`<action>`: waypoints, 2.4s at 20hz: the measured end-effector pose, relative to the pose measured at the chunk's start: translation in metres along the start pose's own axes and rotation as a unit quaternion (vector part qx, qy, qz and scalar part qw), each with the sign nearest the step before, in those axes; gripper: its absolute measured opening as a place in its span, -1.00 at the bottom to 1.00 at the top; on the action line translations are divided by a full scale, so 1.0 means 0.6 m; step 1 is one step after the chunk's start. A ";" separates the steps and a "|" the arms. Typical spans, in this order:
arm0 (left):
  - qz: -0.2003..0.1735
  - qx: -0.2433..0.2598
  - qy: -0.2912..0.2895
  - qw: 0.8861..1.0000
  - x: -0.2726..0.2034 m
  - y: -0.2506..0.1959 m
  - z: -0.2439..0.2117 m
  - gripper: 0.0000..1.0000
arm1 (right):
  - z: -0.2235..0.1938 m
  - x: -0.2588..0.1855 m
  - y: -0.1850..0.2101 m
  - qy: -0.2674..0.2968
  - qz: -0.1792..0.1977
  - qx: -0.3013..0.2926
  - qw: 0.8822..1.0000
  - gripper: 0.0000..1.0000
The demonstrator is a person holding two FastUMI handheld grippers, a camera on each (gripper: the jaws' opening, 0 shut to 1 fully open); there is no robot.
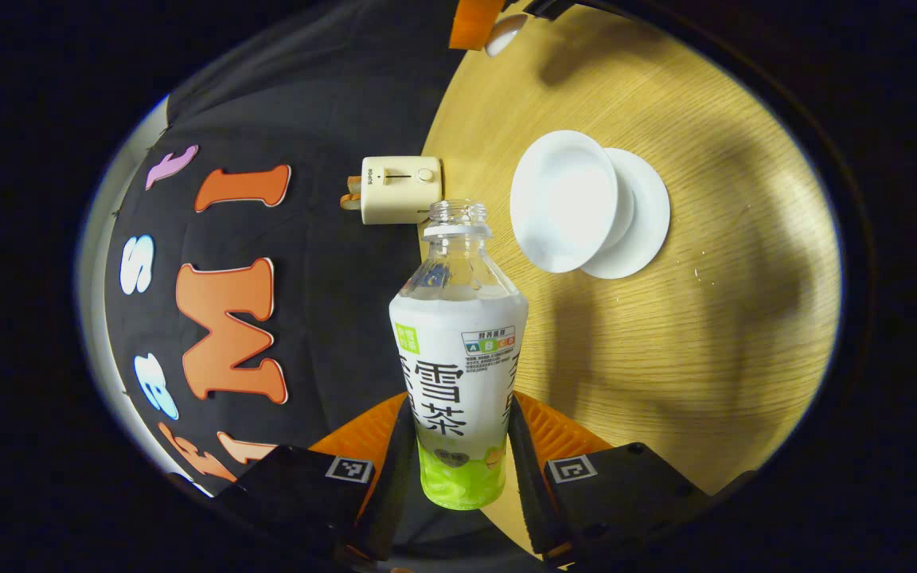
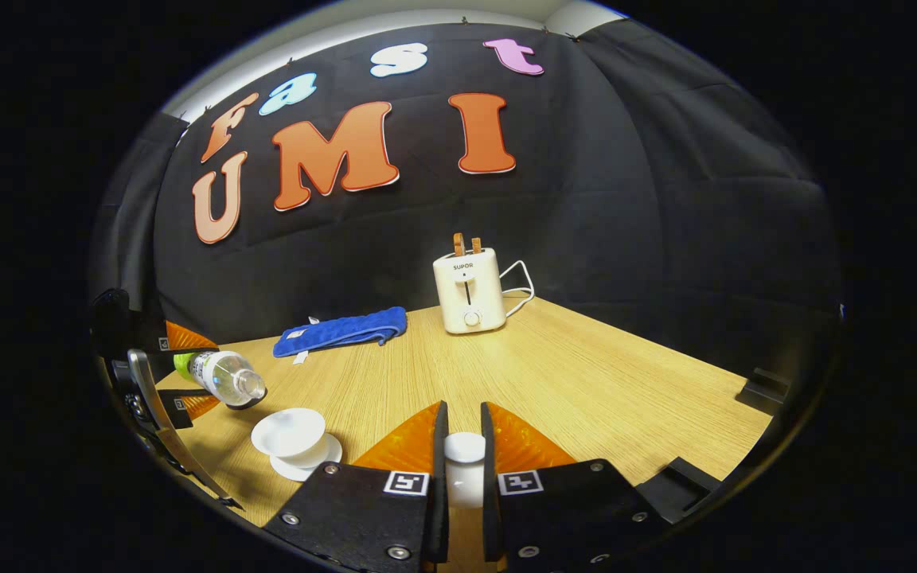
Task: Open the teacup lid with one hand, grasp the water bottle and pour water into the teacup with the other hand; after pouring, place the water bottle on the coaster and then close the teacup lid.
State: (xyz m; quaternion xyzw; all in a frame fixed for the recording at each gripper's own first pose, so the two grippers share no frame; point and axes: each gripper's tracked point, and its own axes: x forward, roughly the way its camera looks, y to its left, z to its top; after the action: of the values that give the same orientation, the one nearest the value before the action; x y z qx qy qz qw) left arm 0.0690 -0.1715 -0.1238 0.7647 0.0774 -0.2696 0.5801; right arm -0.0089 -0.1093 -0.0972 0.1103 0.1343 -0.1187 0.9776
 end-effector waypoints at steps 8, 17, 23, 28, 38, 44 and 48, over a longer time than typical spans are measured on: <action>-0.031 0.119 0.014 0.992 0.021 0.012 0.016 0.31 | -0.007 -0.001 -0.001 0.003 0.007 0.003 1.000 -0.65; -0.021 0.231 0.029 0.972 0.016 0.049 0.025 0.31 | -0.015 0.002 0.004 0.010 0.012 -0.004 1.000 -0.65; -0.001 0.295 0.023 0.955 0.004 0.070 0.048 0.31 | -0.016 0.000 0.004 0.009 0.013 -0.005 1.000 -0.65; 0.023 0.353 0.017 0.935 -0.001 0.089 0.064 0.31 | -0.015 0.000 -0.005 0.008 0.009 -0.002 1.000 -0.65; 0.013 0.323 -0.011 0.946 0.000 0.071 0.070 0.29 | -0.019 0.000 -0.007 0.012 0.009 -0.001 1.000 -0.65; -0.031 0.125 -0.041 0.991 0.010 0.025 0.036 0.30 | -0.022 0.001 -0.006 0.017 0.009 0.004 1.000 -0.65; -0.052 -0.070 -0.039 0.995 0.019 0.004 0.019 0.24 | -0.022 0.002 -0.001 0.019 0.011 0.002 1.000 -0.65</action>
State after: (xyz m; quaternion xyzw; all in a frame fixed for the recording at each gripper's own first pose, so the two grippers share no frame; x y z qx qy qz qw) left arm 0.0763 -0.1850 -0.1297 0.7058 0.1131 -0.3233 0.6201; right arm -0.0111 -0.1067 -0.1099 0.1161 0.1515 -0.1066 0.9758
